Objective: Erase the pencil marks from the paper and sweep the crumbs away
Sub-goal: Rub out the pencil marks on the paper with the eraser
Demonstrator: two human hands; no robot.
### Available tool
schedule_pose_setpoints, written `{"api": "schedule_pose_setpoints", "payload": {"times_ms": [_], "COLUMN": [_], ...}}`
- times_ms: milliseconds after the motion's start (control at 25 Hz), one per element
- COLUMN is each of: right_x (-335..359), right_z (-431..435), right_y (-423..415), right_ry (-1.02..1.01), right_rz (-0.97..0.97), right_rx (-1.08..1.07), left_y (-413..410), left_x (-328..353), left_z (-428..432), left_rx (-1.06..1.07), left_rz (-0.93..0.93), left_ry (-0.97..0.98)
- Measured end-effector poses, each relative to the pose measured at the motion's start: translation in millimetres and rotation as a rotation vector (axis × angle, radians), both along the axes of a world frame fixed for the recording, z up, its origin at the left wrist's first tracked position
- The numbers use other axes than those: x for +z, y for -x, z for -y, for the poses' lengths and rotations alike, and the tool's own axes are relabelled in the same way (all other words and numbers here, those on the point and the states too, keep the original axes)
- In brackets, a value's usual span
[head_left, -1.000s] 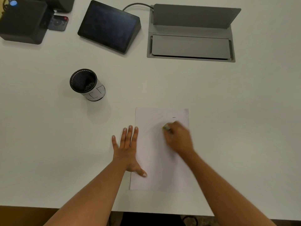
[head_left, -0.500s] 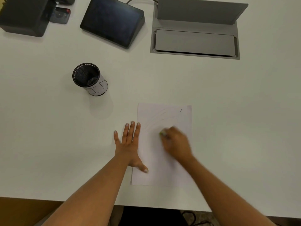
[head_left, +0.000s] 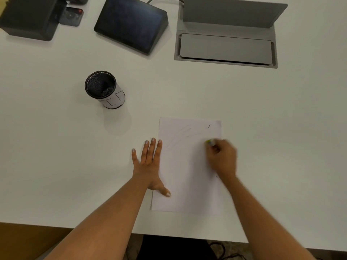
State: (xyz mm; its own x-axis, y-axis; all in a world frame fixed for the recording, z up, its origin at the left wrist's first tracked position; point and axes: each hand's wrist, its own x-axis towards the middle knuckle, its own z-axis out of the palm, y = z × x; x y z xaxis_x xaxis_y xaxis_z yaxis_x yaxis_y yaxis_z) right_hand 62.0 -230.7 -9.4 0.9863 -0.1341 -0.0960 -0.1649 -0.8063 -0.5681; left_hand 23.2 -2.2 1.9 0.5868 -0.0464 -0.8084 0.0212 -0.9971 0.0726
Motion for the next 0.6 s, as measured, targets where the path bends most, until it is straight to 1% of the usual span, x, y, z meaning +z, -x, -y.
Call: {"api": "schedule_pose_setpoints", "payload": {"times_ms": [40,80,120,160,200,280,320,360,400,480,520,560,600], "right_x": [0,-1,3,6,10,13,10,3,-4,-3,0,1,5], "right_z": [15,19,6,-16,-42,-71,-68,-52,-30,19,36,40,26], "right_y": [-16,-19,-10,10,38,90,93,79,58,15,0,-5,-2], "right_ry": [0.002,-0.010,-0.009,-0.050,-0.107,-0.182,-0.190,-0.169,-0.098,0.019,0.019,0.003,-0.003], "right_rz": [0.009,0.031,0.032,0.006,-0.055,-0.175,-0.183,-0.131,-0.055,0.031,0.049,0.077,0.084], "right_rx": [-0.102,-0.136,-0.108,-0.030,0.093,0.402,0.447,0.384,0.265,-0.037,-0.153,-0.208,-0.205], "left_y": [0,0,1,1,0,0,0,0,0,-1,0,0,1], "left_x": [1,1,1,1,2,3,3,3,2,1,1,1,0], "left_z": [0,0,0,0,1,3,3,2,2,1,1,1,1], "left_rx": [-0.001,-0.006,-0.011,-0.010,-0.006,0.002,0.004,0.005,-0.001,-0.010,-0.008,-0.009,-0.012], "left_rz": [-0.005,-0.006,-0.005,-0.009,-0.014,-0.020,-0.017,-0.012,-0.006,-0.012,-0.017,-0.016,-0.013], "left_ry": [-0.001,-0.005,-0.011,-0.015,-0.018,-0.027,-0.029,-0.026,-0.024,-0.021,-0.021,-0.021,-0.022]}}
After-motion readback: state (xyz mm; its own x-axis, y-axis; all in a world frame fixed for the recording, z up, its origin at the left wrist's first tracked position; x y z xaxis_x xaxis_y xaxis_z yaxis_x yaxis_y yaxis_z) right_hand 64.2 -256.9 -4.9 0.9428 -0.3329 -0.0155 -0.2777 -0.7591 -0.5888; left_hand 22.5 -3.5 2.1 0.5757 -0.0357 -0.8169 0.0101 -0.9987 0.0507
